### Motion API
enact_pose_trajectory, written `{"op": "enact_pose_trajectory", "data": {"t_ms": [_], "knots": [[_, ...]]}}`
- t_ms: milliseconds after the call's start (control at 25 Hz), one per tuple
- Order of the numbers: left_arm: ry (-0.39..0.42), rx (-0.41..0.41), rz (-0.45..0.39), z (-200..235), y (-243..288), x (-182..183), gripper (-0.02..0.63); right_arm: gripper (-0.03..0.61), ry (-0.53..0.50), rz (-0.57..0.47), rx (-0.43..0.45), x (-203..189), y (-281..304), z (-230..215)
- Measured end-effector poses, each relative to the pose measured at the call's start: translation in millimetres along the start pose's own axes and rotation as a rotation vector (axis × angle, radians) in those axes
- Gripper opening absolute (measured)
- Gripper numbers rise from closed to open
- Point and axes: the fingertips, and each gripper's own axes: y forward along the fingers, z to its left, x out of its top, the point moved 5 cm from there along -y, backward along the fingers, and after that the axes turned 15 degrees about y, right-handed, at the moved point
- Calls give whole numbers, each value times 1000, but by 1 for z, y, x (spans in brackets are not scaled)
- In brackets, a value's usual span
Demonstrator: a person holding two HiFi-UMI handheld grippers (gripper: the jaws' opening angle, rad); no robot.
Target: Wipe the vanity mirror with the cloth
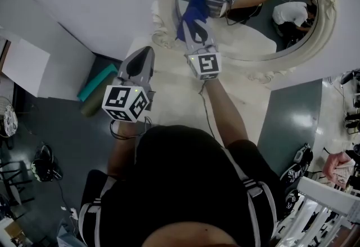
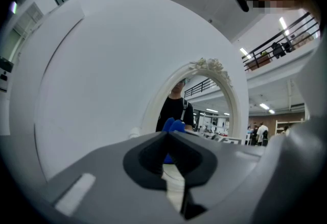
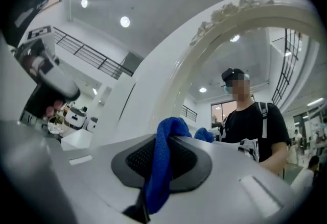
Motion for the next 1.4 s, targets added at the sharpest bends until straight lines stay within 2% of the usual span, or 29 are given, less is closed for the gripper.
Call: {"op": "enact_pose_trajectory", "data": {"t_ms": [200,320,480,640,800,920,1160,1400], "knots": [[7,-67,-2,-10,13,2,9,46,154,-167,-70,44,-48,-6],[16,-122,-8,-18,22,4,9,46,208,-258,-151,62,-80,-15],[28,-196,-13,-28,29,7,9,46,232,-356,-302,74,-126,-31],[38,-254,-25,-43,40,9,9,46,209,-454,-480,77,-176,-62],[43,-295,-35,-54,52,12,9,46,212,-500,-639,69,-216,-99],[52,-313,-41,-60,56,15,9,46,224,-515,-715,60,-233,-121],[64,-312,-43,-66,62,18,9,47,255,-518,-787,40,-235,-162],[65,-279,-38,-64,67,17,9,46,274,-513,-739,35,-211,-191]]}}
